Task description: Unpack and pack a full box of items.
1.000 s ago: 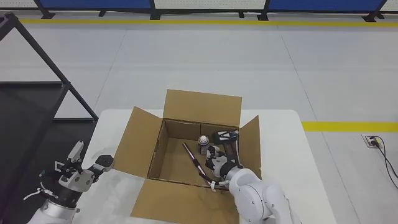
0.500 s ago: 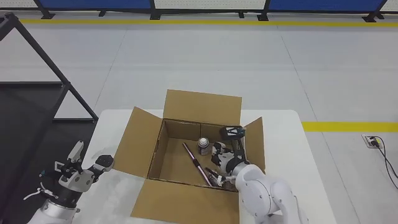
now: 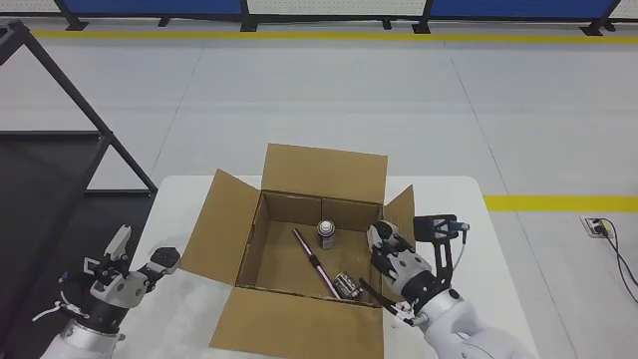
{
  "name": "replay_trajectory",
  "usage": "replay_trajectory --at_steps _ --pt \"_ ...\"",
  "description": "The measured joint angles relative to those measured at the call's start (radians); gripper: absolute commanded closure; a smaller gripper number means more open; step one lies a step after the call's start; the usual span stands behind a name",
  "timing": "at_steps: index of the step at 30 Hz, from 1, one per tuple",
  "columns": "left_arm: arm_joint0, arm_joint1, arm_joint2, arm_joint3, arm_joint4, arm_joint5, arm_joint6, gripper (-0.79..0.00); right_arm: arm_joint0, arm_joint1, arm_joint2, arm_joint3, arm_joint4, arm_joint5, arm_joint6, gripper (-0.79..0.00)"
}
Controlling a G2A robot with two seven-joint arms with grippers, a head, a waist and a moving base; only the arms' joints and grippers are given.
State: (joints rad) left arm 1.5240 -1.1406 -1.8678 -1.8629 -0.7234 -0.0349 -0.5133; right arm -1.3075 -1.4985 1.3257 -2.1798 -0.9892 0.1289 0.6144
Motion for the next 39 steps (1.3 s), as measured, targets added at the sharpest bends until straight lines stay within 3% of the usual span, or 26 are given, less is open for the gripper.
replay_trajectory --at_steps 8,13,23,27,32,39 --pt "0.039 0.005 -0.101 0.013 -0.071 -0.025 -0.104 -0.785 -0.001 0.000 0.001 -0.001 -0.001 0.003 -0.001 -0.785" --pt "0.045 0.005 -0.114 0.016 -0.095 -0.021 -0.117 -0.785 -0.011 0.000 0.005 -0.007 0.015 -0.003 -0.015 -0.785" --pt "0.049 0.005 -0.104 0.005 -0.077 -0.005 -0.105 -0.785 -0.213 0.016 0.168 -0.153 0.283 -0.157 -0.171 -0.785" --pt "0.052 0.006 -0.099 0.004 -0.051 0.001 -0.100 -0.785 -0.218 0.024 0.250 -0.136 0.396 -0.133 -0.097 -0.785" --pt "0.057 0.010 -0.094 0.005 0.005 0.027 -0.100 -0.785 -0.144 0.039 0.319 -0.053 0.521 -0.113 0.069 -0.785" --pt "0.063 0.010 -0.081 -0.002 0.032 0.017 -0.095 -0.785 -0.063 0.057 0.319 0.024 0.581 -0.119 0.216 -0.785"
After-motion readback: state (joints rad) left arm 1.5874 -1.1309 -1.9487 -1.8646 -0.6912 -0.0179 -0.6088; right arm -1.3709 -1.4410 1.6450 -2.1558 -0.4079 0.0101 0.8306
